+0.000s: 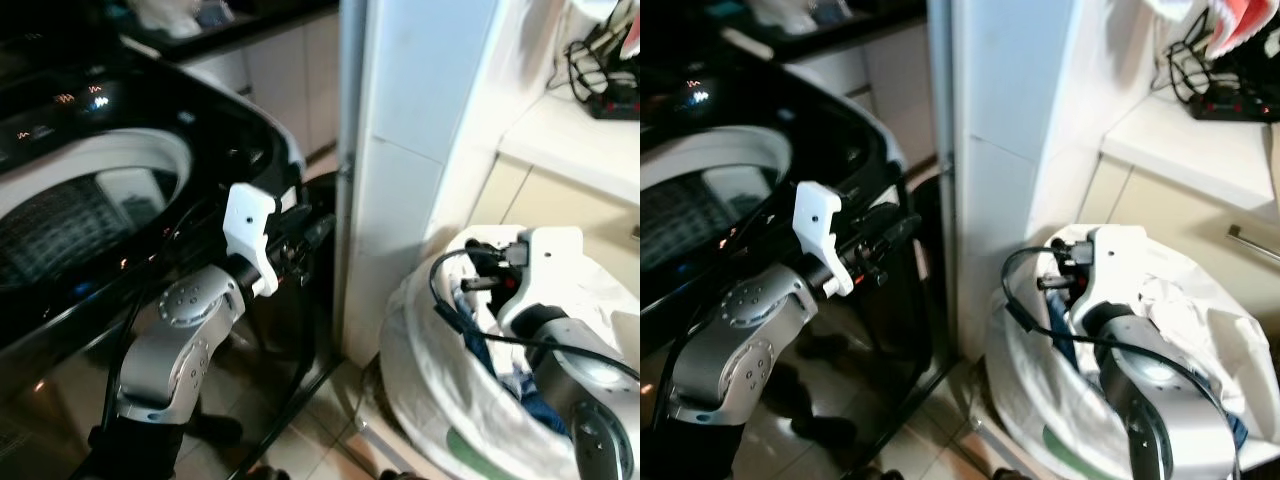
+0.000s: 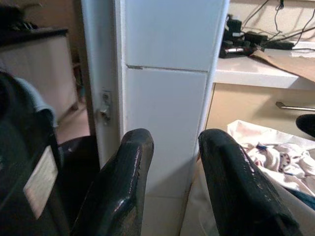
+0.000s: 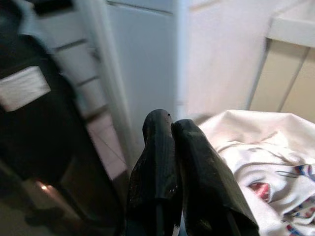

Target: Clothes washing

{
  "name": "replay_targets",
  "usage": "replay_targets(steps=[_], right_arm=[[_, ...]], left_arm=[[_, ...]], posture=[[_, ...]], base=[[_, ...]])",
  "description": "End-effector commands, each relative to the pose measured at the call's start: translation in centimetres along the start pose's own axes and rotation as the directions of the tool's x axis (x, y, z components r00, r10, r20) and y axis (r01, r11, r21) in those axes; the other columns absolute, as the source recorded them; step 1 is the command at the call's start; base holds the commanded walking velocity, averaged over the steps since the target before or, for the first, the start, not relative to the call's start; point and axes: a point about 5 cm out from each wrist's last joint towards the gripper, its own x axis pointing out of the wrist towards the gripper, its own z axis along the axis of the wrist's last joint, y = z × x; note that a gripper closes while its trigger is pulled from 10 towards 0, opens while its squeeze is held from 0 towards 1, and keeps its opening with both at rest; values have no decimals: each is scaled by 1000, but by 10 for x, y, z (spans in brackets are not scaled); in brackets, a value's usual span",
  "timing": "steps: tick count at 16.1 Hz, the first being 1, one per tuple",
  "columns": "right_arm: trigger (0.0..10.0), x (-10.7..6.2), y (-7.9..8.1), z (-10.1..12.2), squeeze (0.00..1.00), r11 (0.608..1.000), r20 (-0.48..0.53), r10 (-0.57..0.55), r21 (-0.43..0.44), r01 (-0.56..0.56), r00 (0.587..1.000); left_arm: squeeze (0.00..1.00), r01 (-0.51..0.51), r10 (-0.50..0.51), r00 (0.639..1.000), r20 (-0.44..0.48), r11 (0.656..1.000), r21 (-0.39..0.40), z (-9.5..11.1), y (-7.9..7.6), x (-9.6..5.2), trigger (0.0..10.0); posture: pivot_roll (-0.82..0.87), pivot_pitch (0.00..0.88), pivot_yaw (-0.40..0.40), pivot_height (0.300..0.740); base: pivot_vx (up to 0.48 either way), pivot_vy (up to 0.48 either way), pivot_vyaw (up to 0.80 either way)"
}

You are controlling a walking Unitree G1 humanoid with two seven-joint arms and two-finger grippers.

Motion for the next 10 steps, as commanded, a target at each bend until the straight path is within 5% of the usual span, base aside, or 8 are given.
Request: replay_targets(steps=[1, 5, 10], right_arm=[[10000, -2, 1, 1, 0, 1000, 17, -7, -17, 7, 1000], [10000, 0, 7, -5, 0, 1000, 3, 0, -9, 0, 1000], [10000, -1, 10, -12, 0, 999, -29, 5, 33, -4, 1000]], left_arm=[[0, -4, 4, 1000, 0, 1000, 17, 1, 2, -1, 10000], [0, -42, 42, 999, 11, 998, 54, 1, 4, 2, 10000], [0, -51, 51, 999, 12, 997, 56, 3, 7, 4, 10000]], posture=[[-135, 0, 59, 740], [-130, 0, 51, 740], [-130, 0, 53, 740]], base=[[0, 0, 0], [0, 0, 0], [272, 280, -681]])
